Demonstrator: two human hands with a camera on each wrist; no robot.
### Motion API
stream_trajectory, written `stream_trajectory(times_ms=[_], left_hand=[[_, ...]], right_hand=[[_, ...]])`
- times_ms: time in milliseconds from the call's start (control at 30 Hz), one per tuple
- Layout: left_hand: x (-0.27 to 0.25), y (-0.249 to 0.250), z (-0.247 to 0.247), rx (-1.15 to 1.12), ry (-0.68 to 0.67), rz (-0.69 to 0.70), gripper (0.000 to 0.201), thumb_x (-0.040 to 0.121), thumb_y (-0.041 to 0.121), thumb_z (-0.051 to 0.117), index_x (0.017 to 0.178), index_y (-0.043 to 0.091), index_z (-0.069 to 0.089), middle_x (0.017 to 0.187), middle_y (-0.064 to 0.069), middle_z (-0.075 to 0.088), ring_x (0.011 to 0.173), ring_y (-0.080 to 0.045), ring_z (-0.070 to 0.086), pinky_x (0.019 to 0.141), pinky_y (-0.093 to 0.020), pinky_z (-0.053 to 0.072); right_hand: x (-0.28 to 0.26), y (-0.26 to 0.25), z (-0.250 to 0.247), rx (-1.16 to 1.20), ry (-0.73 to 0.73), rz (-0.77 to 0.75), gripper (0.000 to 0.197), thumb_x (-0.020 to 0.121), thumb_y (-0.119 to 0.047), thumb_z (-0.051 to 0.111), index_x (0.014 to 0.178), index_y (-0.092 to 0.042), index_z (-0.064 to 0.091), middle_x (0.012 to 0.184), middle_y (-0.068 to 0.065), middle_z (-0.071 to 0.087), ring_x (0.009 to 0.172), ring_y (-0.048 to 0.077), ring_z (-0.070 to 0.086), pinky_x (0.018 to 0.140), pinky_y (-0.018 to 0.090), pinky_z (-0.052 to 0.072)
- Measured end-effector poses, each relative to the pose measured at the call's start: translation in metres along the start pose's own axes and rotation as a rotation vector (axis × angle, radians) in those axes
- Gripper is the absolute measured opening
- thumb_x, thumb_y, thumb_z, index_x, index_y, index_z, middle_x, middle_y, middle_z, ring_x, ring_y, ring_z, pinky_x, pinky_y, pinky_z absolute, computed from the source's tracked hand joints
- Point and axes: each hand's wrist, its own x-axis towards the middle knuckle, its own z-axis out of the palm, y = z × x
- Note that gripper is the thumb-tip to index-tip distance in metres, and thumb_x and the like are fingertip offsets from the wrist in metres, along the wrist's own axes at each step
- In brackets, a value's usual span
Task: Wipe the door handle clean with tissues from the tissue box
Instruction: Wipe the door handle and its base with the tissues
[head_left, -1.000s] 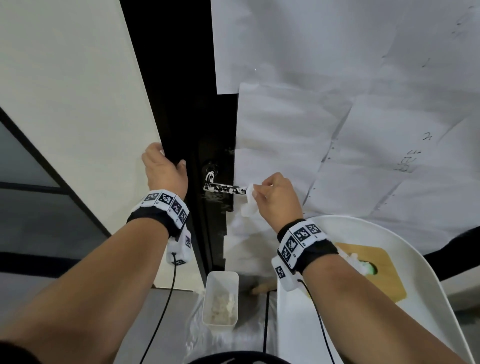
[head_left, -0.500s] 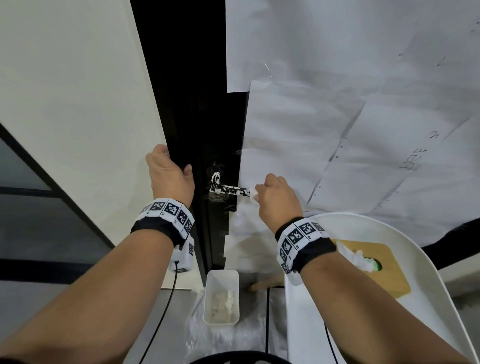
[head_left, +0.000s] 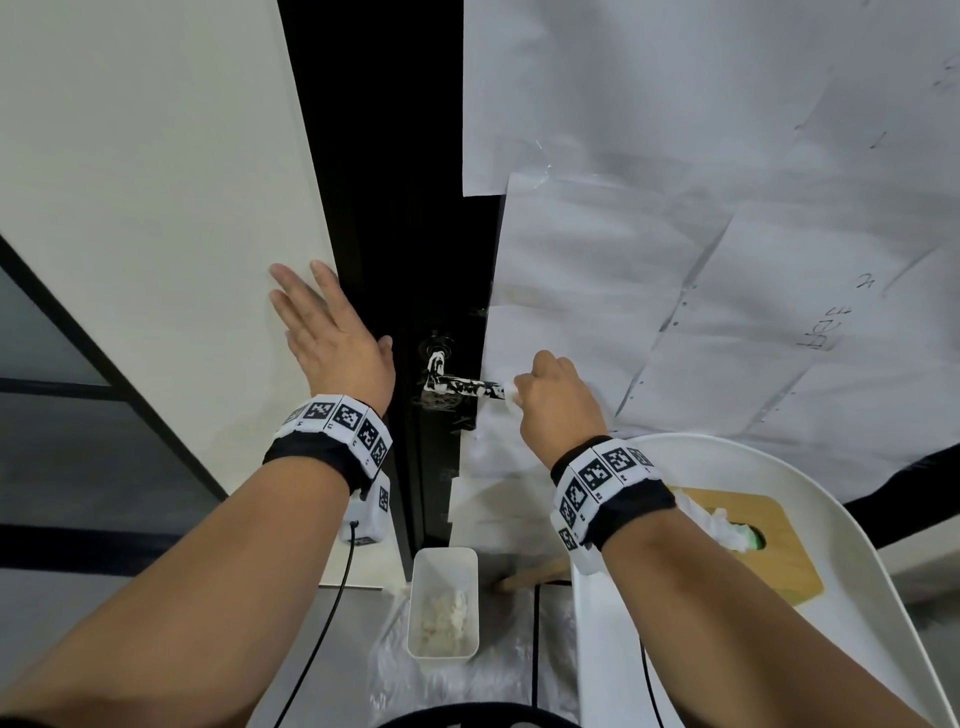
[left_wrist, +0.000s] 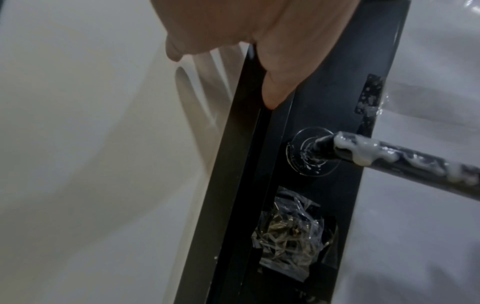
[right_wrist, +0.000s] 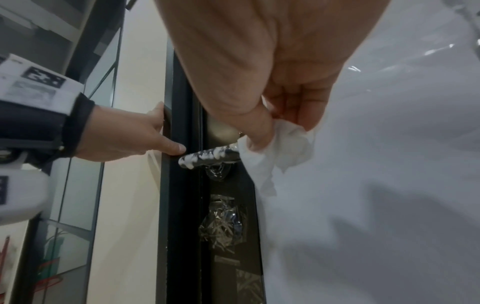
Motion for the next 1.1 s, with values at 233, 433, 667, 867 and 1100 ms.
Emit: stream_trajectory(times_ms=[233,433,667,867,1100], left_hand=[[0.004,0.001,0.006,0.006,-0.064,-0.017,0.098,0.084,0.024,0.062,0.147,-0.003,-0.008,0.149,-0.042,-0.006,0.139,-0.057,-0.005,0.106,-0.059,0.03],[0.003,0.001,0.007,-0.002,-0.061,-0.024,0.099,0.083,0.025,0.063,0.146,-0.001,-0.009,0.149,-0.042,-0.006,0.139,-0.057,-0.005,0.104,-0.063,0.031],[0.002,0.002,0.007,-0.001,-0.065,-0.044,0.1,0.082,0.026,0.065,0.146,0.0,-0.007,0.149,-0.042,-0.004,0.139,-0.056,-0.003,0.1,-0.063,0.035],[0.003,0.002,0.007,0.002,-0.084,-0.047,0.104,0.081,0.026,0.067,0.145,0.004,-0.012,0.149,-0.042,-0.005,0.139,-0.057,-0.004,0.1,-0.063,0.035],[0.002,0.002,0.005,-0.023,-0.083,-0.032,0.103,0.081,0.022,0.066,0.146,0.002,-0.01,0.149,-0.042,-0.006,0.139,-0.056,-0.005,0.101,-0.065,0.033]], right_hand=[[0.002,0.0,-0.006,0.012,-0.008,0.018,0.027,0.08,0.008,0.047,0.059,-0.007,0.038,0.089,0.008,0.038,0.076,0.022,0.031,0.057,0.032,0.028],[-0.001,-0.003,-0.01,0.027,-0.021,0.017,0.018,0.074,0.012,0.042,0.067,-0.003,0.05,0.089,0.008,0.039,0.077,0.023,0.031,0.056,0.033,0.029],[-0.002,-0.009,-0.011,0.034,-0.033,-0.002,0.025,0.072,0.017,0.039,0.069,-0.007,0.043,0.098,0.013,0.043,0.08,0.021,0.029,0.059,0.032,0.031],[-0.006,-0.008,-0.018,-0.037,-0.016,-0.022,0.021,0.07,0.013,0.042,0.075,-0.002,0.056,0.092,0.012,0.047,0.084,0.028,0.044,0.057,0.033,0.03],[-0.003,-0.007,-0.011,-0.039,-0.014,-0.009,0.036,0.072,0.011,0.043,0.094,-0.005,0.066,0.096,0.009,0.051,0.086,0.028,0.045,0.059,0.034,0.032]])
